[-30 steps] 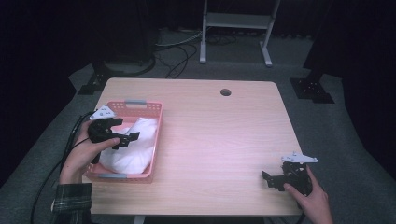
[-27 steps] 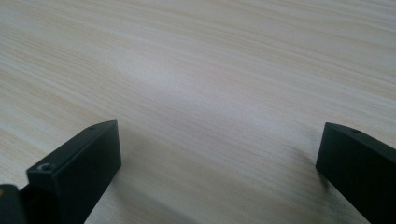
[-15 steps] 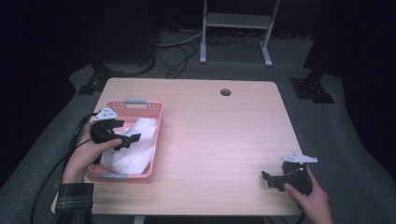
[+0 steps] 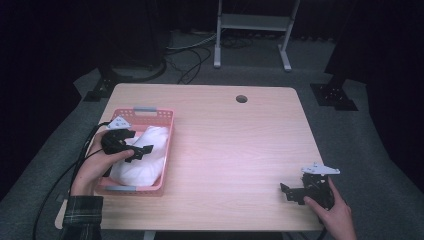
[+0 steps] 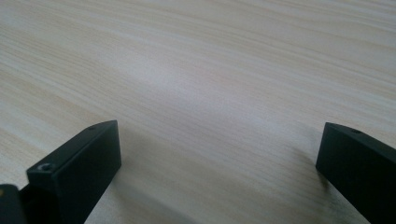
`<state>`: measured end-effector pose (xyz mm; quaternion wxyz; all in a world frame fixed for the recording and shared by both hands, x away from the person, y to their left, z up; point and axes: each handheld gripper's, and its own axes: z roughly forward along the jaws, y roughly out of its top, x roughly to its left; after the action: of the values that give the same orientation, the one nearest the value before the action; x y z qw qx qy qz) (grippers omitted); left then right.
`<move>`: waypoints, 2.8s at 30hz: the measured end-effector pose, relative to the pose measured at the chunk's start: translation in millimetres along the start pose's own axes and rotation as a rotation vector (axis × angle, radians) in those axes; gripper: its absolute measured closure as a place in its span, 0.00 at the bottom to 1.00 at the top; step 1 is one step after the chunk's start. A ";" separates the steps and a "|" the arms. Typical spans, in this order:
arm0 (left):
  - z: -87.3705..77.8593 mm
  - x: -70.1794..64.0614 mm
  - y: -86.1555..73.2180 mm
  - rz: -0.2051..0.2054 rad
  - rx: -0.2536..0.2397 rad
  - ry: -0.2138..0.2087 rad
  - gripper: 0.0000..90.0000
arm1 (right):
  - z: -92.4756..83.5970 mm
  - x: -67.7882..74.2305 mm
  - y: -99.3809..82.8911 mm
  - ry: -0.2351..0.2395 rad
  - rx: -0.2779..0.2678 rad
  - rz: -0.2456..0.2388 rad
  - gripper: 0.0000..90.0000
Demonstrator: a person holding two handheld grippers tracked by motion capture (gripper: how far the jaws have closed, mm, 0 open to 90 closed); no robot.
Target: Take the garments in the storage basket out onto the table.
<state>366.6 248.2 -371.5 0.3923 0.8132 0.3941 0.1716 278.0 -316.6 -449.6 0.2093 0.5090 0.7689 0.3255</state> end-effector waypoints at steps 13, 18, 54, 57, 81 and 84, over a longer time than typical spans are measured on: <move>10.0 2.6 -5.8 -0.023 0.038 0.006 0.10 | 0.0 0.0 0.0 0.000 0.000 0.000 0.00; 13.2 3.5 -7.4 -0.033 0.055 0.013 0.10 | 0.0 0.0 0.0 0.000 0.000 0.000 0.00; 39.2 -0.5 -14.5 -0.001 0.223 0.047 0.10 | 0.0 0.1 0.0 0.000 0.000 0.001 0.00; 41.2 0.1 -15.1 0.002 0.247 0.051 0.10 | 0.0 0.0 0.0 0.000 0.000 0.000 0.00; 42.8 -1.3 -14.5 0.002 0.292 0.045 0.28 | 0.0 0.1 0.0 0.000 0.000 0.001 0.00; 42.2 -1.2 -13.6 0.003 0.296 0.032 0.40 | 0.0 0.0 0.0 0.000 0.000 0.000 0.00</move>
<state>383.8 231.3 -408.7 0.2614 0.8600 0.4200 0.1253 278.0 -316.6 -449.7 0.2094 0.5090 0.7688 0.3255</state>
